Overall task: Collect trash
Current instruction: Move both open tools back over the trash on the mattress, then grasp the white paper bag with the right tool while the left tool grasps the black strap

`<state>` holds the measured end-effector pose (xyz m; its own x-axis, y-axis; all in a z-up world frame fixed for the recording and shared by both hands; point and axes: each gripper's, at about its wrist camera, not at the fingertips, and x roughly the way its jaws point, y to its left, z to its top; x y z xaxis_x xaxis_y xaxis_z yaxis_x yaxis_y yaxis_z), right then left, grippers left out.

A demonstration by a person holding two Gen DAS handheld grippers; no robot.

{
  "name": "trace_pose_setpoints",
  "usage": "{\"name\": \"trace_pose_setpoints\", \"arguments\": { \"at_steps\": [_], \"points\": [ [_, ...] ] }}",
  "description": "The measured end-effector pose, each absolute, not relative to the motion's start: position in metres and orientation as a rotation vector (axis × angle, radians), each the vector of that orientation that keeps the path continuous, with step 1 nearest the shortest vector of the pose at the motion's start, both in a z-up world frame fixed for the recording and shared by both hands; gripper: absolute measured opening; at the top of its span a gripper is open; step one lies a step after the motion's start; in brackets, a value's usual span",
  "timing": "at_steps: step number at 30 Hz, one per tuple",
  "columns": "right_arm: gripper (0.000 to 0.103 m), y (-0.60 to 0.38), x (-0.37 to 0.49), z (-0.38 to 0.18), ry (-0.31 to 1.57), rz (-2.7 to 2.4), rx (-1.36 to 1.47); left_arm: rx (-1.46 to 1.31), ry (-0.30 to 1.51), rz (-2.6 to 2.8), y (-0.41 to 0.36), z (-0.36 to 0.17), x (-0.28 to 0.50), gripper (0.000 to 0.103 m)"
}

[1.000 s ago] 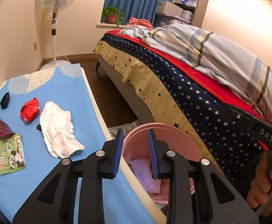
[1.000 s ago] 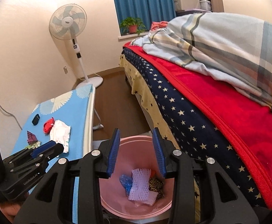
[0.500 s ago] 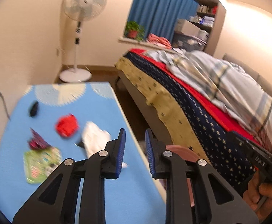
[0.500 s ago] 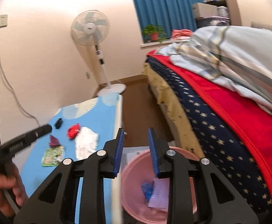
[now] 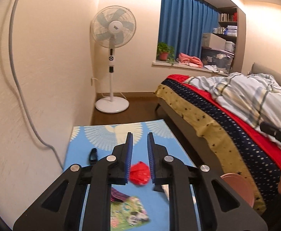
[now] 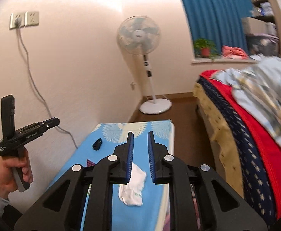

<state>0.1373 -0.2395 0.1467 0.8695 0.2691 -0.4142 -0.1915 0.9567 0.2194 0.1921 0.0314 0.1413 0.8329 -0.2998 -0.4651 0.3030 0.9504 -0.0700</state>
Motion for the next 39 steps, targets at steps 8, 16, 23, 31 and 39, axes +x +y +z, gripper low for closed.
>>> {"name": "trace_pose_setpoints", "arguments": {
  "at_steps": [8, 16, 23, 31, 39],
  "points": [
    [0.015, -0.195, 0.201, 0.078, 0.587, 0.315, 0.139, -0.092, 0.571, -0.293, 0.081, 0.088, 0.238, 0.015],
    [0.049, -0.168, 0.241, 0.001, 0.776, 0.324, 0.144, -0.082, 0.650, -0.244, 0.093, 0.031, 0.282, 0.015],
    [0.076, -0.154, 0.257, -0.038, 0.895, 0.327, 0.146, -0.079, 0.699, -0.228, 0.102, -0.006, 0.312, 0.015],
    [0.077, -0.143, 0.259, -0.057, 0.973, 0.307, 0.096, -0.094, 0.729, -0.193, 0.107, -0.032, 0.345, 0.044],
    [0.065, -0.147, 0.261, -0.069, 1.025, 0.286, 0.086, -0.128, 0.792, -0.146, 0.109, -0.055, 0.370, 0.044]
  ]
}}
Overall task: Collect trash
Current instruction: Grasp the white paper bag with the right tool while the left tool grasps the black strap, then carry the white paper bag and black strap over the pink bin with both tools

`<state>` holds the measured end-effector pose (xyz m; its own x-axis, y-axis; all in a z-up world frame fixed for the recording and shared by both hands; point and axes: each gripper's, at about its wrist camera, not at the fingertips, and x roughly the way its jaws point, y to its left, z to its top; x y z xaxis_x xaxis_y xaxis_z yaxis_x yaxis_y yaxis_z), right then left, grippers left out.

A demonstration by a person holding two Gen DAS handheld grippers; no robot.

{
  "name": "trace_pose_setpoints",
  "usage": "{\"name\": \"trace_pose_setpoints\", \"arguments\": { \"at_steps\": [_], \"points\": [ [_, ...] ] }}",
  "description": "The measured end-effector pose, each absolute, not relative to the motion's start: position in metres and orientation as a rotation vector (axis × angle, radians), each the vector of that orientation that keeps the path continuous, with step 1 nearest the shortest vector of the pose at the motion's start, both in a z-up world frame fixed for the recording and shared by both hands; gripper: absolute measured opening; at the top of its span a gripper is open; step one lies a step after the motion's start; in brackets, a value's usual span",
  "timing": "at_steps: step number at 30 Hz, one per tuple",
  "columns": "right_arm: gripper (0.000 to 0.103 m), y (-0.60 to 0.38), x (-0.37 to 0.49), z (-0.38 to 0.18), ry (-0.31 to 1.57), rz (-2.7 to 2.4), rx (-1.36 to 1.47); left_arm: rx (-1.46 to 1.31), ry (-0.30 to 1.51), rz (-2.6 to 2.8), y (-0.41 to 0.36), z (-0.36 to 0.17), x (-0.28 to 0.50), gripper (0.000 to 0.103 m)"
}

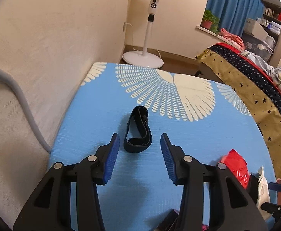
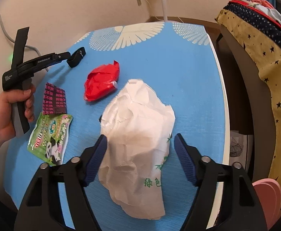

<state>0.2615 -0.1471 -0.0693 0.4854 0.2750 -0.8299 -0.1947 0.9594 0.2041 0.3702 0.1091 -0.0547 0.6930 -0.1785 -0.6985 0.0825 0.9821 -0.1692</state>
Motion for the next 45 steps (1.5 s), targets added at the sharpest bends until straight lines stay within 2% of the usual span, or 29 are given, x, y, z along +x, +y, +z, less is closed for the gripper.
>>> {"name": "trace_pose_setpoints", "arguments": {
  "at_steps": [9, 11, 17, 30, 45],
  "points": [
    [0.048, -0.151, 0.258, -0.068, 1.032, 0.298, 0.095, -0.136, 0.850, -0.135, 0.108, -0.068, 0.383, 0.042],
    [0.043, -0.153, 0.257, -0.066, 1.029, 0.295, 0.096, -0.132, 0.859, -0.137, 0.107, -0.070, 0.384, 0.029],
    [0.036, -0.163, 0.253, -0.053, 1.002, 0.279, 0.117, -0.123, 0.845, -0.128, 0.104, -0.066, 0.383, 0.016],
    [0.033, -0.183, 0.238, -0.007, 0.877, 0.257, 0.173, -0.086, 0.750, -0.160, 0.081, -0.009, 0.350, 0.015],
    [0.033, -0.225, 0.173, 0.063, 0.674, 0.187, 0.254, -0.109, 0.652, -0.221, 0.038, 0.056, 0.254, 0.015]
  ]
}}
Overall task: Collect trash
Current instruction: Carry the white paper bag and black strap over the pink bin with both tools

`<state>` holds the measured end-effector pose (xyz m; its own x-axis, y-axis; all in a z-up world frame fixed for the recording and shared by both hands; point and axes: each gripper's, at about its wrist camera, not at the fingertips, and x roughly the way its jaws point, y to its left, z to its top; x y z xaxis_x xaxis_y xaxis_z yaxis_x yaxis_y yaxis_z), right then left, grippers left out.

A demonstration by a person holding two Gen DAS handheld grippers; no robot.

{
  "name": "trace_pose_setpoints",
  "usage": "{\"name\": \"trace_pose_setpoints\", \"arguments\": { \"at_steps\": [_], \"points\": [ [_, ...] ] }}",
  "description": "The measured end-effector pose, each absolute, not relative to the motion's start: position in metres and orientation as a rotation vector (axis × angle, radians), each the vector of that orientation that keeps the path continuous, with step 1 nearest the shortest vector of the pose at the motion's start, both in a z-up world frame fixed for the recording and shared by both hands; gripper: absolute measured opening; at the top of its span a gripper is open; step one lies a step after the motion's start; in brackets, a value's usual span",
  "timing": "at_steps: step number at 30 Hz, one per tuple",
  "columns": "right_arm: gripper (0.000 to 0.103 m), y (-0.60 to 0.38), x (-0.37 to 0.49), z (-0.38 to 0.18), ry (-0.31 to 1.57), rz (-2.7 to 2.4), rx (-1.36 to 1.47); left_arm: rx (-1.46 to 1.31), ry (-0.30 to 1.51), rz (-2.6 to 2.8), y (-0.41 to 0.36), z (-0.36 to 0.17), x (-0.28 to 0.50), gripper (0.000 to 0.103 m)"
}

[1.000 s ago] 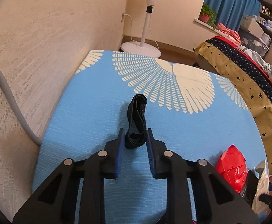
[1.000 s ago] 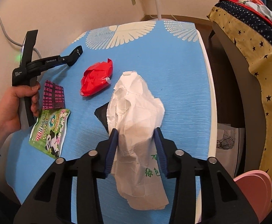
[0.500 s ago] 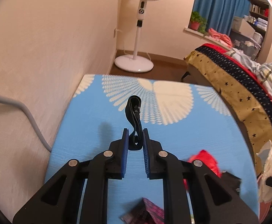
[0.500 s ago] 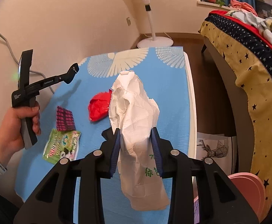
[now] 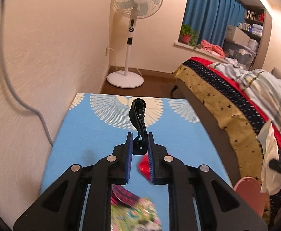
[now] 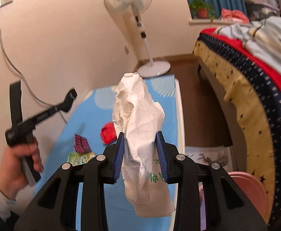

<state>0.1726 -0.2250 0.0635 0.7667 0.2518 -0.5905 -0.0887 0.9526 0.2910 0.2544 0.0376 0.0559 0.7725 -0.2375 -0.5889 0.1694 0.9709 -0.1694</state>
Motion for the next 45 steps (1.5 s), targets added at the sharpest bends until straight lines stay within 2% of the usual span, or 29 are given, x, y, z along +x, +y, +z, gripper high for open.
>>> {"name": "trace_pose_setpoints", "arguments": {
  "at_steps": [8, 23, 45],
  "points": [
    [0.033, -0.261, 0.114, 0.081, 0.583, 0.106, 0.295, -0.107, 0.627, -0.275, -0.004, 0.064, 0.181, 0.015],
    [0.033, -0.316, 0.021, 0.081, 0.514, -0.071, 0.305, -0.049, 0.596, -0.381, -0.074, 0.046, 0.080, 0.015],
    [0.033, -0.336, 0.008, 0.059, 0.548, -0.198, 0.283, -0.043, 0.621, -0.491, -0.126, 0.025, 0.062, 0.015]
  ]
}}
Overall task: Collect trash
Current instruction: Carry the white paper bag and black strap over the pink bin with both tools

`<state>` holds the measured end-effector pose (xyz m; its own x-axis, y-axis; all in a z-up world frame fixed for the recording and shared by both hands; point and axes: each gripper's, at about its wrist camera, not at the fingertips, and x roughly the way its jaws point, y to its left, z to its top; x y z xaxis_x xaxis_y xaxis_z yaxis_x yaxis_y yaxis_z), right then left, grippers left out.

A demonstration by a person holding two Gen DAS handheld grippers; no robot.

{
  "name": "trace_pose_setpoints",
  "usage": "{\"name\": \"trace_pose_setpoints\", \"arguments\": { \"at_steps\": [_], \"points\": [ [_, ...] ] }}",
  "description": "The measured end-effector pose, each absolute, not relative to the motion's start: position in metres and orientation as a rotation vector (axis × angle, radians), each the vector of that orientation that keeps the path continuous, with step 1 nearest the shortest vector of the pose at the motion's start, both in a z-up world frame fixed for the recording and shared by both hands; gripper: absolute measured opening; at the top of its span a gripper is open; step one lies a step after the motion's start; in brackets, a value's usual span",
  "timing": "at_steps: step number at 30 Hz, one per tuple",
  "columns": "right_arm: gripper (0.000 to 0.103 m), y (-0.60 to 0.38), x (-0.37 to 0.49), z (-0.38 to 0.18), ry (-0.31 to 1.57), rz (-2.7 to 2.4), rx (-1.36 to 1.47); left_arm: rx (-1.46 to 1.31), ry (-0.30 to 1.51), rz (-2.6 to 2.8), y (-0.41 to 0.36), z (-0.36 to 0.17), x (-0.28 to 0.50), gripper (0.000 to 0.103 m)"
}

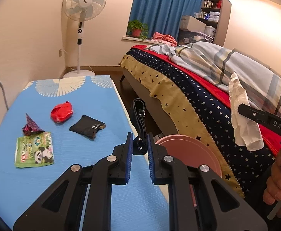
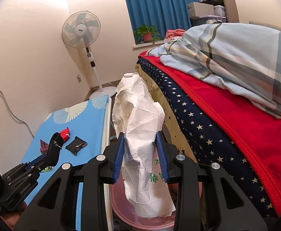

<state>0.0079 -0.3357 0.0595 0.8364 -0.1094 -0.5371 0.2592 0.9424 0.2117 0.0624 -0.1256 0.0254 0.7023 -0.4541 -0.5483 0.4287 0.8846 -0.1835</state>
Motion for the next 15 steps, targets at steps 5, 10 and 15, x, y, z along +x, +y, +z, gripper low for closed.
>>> {"name": "trace_pose_setpoints", "arguments": {
  "at_steps": [5, 10, 15],
  "points": [
    [0.033, -0.340, 0.010, 0.056, 0.555, -0.214, 0.292, -0.046, 0.631, -0.513, -0.135, 0.022, 0.063, 0.015],
    [0.033, -0.344, 0.012, 0.053, 0.563, -0.229, 0.296, -0.041, 0.639, -0.546, -0.148, 0.017, 0.063, 0.015],
    [0.033, -0.347, 0.014, 0.051, 0.567, -0.244, 0.305, -0.040, 0.644, -0.575, -0.159, 0.013, 0.064, 0.015]
  ]
}}
